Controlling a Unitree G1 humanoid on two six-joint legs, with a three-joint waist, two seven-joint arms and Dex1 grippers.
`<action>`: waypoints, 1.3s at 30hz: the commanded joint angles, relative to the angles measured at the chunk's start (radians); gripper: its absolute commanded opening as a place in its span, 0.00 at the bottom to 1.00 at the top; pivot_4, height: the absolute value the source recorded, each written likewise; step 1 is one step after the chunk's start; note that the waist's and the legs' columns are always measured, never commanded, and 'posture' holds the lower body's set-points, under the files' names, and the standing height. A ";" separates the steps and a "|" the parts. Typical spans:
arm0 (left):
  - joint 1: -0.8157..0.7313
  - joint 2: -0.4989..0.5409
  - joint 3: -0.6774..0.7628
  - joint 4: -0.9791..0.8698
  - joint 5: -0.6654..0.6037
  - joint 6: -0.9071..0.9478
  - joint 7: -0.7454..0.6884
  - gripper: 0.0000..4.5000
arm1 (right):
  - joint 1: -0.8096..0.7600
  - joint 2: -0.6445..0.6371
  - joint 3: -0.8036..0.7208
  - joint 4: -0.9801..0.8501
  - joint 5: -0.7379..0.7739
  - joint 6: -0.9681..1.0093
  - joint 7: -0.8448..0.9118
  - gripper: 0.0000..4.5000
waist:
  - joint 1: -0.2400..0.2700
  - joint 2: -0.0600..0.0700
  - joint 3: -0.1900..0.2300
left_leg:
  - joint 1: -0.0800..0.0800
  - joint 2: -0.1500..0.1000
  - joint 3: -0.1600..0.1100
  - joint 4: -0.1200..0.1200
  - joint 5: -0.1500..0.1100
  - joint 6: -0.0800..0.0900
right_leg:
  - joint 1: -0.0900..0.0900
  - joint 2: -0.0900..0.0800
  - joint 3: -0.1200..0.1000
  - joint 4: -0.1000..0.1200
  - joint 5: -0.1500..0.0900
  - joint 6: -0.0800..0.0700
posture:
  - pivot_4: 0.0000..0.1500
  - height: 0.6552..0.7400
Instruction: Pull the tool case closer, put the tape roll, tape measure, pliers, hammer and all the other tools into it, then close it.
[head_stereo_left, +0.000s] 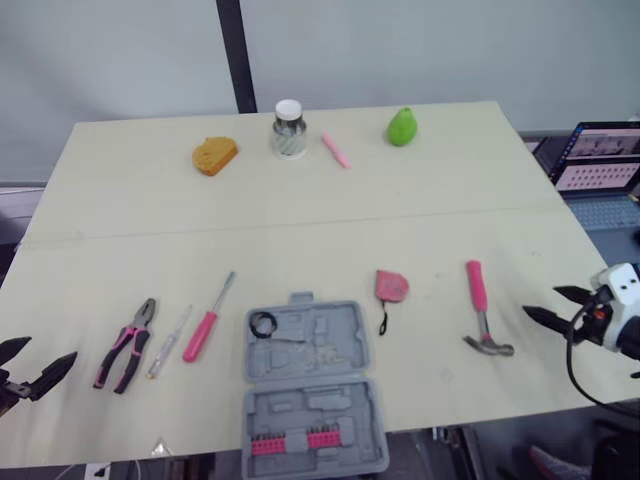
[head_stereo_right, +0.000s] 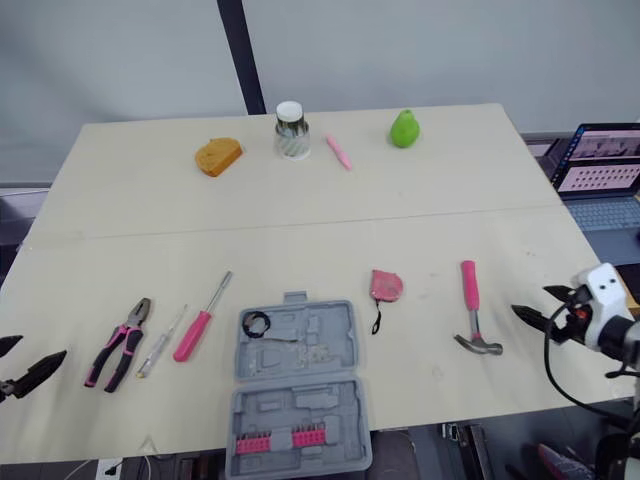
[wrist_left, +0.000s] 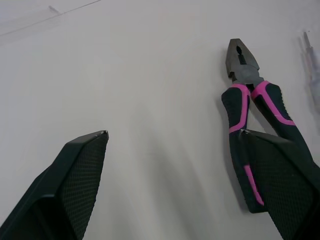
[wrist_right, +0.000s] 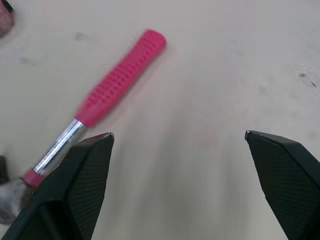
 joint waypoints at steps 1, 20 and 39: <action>0.011 -0.037 -0.071 -0.228 -0.028 0.064 0.027 1.00 | 0.076 0.040 -0.001 -0.293 0.070 0.153 -0.063 0.99 | 0.005 0.000 0.000 | 0.000 0.000 0.000 0.000 0.000 0.000 | 0.000 0.000 0.000 0.000 0.000 0.000 | 1.00 1.00; -0.361 -0.074 -0.682 -0.709 -0.019 0.308 -0.008 1.00 | 0.167 0.425 0.247 -1.072 0.069 0.867 -0.688 0.99 | 0.032 -0.001 -0.001 | -0.001 -0.001 -0.001 0.002 0.001 -0.001 | -0.001 0.002 0.001 0.002 0.000 0.000 | 1.00 1.00; -0.455 -0.116 -0.822 -0.732 0.020 0.298 -0.021 1.00 | 0.108 0.575 0.356 -1.028 -0.019 0.875 -0.857 0.69 | 0.025 -0.001 -0.001 | -0.001 -0.002 -0.001 0.002 0.001 0.000 | -0.001 0.003 0.001 0.002 0.000 0.000 | 1.00 1.00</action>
